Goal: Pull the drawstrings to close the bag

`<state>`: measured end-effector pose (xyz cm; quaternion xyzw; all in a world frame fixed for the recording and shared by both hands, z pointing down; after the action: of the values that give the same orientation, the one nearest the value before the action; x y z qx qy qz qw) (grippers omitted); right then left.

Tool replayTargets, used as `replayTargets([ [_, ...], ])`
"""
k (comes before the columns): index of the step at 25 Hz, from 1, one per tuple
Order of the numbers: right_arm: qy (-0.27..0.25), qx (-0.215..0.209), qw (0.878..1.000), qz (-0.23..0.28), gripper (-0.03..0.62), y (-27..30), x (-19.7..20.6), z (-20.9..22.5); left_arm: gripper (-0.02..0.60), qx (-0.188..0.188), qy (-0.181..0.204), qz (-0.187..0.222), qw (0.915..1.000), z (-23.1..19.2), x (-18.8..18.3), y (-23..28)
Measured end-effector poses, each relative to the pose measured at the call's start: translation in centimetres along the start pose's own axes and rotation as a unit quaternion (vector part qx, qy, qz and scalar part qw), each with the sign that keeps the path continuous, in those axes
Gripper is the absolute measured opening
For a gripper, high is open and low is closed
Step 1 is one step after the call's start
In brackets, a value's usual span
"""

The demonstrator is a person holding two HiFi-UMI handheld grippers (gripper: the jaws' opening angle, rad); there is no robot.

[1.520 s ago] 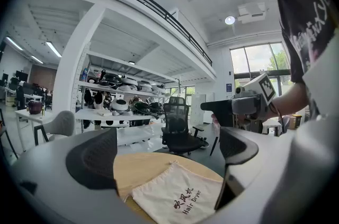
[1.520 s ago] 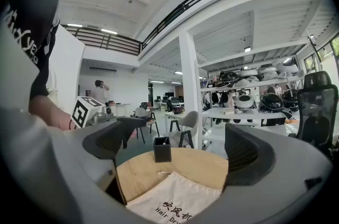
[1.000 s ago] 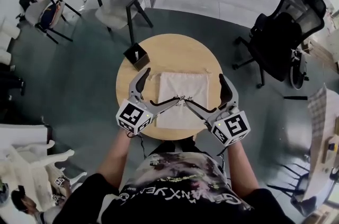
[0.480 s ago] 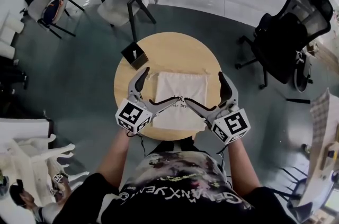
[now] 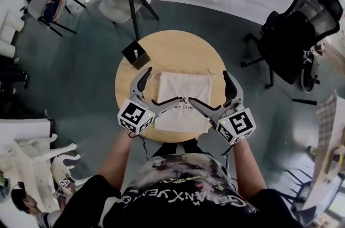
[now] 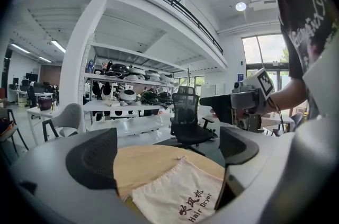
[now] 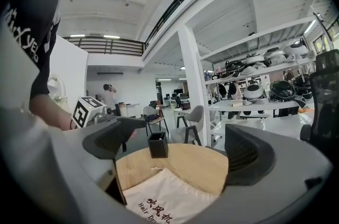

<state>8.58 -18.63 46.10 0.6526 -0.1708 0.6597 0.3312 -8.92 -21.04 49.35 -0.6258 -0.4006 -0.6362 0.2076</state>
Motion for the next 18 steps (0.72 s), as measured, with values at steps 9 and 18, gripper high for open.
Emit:
replayTargets([
  [9, 0.002, 0.0, 1.0, -0.013, 0.584, 0.7, 1.0, 1.2, 0.584, -0.003, -0.003, -0.015, 0.9999, -0.9, 1.1, 0.8],
  [18, -0.008, -0.008, 0.999, -0.049, 0.584, 1.8, 3.0, 3.1, 0.584, 0.011, 0.005, -0.053, 0.9985, -2.1, 2.8, 2.3],
])
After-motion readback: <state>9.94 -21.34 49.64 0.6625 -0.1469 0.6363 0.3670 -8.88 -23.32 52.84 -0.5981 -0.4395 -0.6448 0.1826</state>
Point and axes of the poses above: the fingertips, and each gripper's own axes: y forward along the fingers, z to its right, x out of its underside, the point moved 5 cm from there along -y, backward along the fingers, and after that the axes turned 3 degrees about -y, right-handed, at the moved point
